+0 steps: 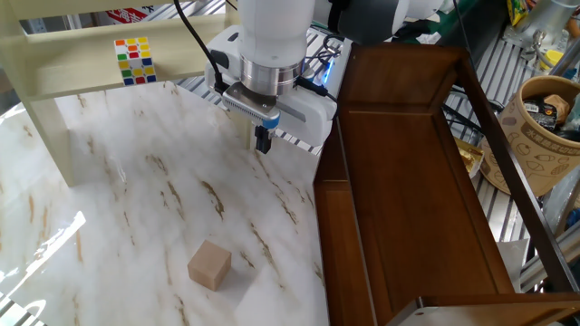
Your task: Put the object on the shelf
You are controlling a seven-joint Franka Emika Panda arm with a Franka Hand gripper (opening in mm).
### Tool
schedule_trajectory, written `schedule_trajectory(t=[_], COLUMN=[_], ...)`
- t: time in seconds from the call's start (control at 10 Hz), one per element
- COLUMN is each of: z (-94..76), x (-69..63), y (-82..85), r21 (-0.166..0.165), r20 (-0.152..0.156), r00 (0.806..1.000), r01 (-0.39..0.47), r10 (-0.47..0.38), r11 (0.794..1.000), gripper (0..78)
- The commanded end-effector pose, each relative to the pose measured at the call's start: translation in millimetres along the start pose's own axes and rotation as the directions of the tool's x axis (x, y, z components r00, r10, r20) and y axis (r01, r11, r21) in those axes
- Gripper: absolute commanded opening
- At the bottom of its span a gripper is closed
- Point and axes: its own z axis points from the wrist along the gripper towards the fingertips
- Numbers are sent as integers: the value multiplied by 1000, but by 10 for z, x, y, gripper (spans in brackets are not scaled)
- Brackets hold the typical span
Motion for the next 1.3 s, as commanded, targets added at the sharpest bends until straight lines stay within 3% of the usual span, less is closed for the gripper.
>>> schedule_trajectory(t=[0.1,0.9,1.3], z=[-1,-7,-48], x=[0,-24,-202], y=[0,-1,-15], r21=[-70,-66,-62], r20=[-6,-17,-20], r00=[941,939,940], r01=[-339,-343,-342], r10=[339,342,342], r11=[938,937,938], gripper=[0,0,0])
